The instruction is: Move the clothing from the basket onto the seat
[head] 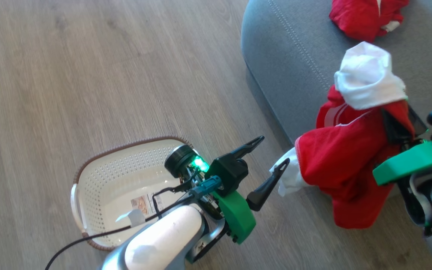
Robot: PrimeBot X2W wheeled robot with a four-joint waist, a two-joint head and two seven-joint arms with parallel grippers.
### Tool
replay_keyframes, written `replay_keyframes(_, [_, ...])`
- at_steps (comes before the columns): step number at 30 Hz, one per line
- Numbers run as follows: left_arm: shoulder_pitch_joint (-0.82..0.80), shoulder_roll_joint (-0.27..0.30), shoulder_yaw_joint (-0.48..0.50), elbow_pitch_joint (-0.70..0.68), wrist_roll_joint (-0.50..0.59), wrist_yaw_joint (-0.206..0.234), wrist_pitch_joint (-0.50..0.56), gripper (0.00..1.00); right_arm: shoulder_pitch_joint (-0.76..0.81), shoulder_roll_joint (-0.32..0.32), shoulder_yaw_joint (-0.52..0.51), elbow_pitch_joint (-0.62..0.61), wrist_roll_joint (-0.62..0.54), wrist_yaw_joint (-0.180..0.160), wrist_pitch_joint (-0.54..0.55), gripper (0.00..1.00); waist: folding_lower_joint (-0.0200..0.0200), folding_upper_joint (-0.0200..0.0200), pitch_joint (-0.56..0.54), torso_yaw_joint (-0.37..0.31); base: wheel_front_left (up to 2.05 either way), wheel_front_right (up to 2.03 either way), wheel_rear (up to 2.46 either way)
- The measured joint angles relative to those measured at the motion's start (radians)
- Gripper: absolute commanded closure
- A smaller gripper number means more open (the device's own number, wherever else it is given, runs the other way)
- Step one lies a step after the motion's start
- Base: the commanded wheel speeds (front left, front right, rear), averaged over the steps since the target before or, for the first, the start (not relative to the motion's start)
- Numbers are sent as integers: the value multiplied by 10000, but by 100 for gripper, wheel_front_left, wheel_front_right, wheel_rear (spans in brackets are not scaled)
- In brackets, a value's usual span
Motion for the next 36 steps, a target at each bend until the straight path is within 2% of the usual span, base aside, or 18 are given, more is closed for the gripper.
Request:
replay_keyframes(6, [-445, -6, -132, -50, 104, -13, 257, 0, -668, 581, -788, 974, 332, 0, -15, 100, 0, 0, 644, 201, 0, 0, 0])
replay_keyframes(12, [-927, -4, -180, 15, 261, -84, 353, 0, -3647, 1051, -1538, 2449, 568, 0, -117, 100, 1, 0, 1643, 634, 0, 0, 0])
replay_keyframes(17, [-942, -8, -385, 284, 261, -92, 347, 0, -6074, 1070, -2071, 3960, 616, 0, -117, 100, 2, -1, 2238, 1181, 0, 0, 0])
replay_keyframes(18, [-942, -8, -385, 284, 261, -92, 347, 0, -6074, 1070, -2071, 3960, 616, 0, -117, 100, 2, -1, 2238, 1181, 0, 0, 0])
replay_keyframes(23, [-881, -27, -562, 408, 261, -88, 337, 0, -8235, 546, -2863, 5666, 677, 0, 138, 100, 3, -1, 2592, 1706, 0, 0, 0])
replay_keyframes(28, [-641, -155, -871, 464, 251, -81, 305, 0, -9972, -690, -3530, 7081, 130, 0, 527, 100, 1, -1, 2764, 2200, 0, 0, 0])
replay_keyframes(32, [-604, -247, -989, 449, 251, 0, 293, 0, -11414, -1434, -4589, 8084, -343, 0, 489, 100, 0, 0, 3084, 2481, 0, 0, 0])
replay_keyframes(36, [-623, -291, -1022, 314, 251, 128, 311, 0, -11817, -1923, -5311, 8815, -828, 0, 297, 100, 1, 0, 3751, 2593, 0, 0, 0])
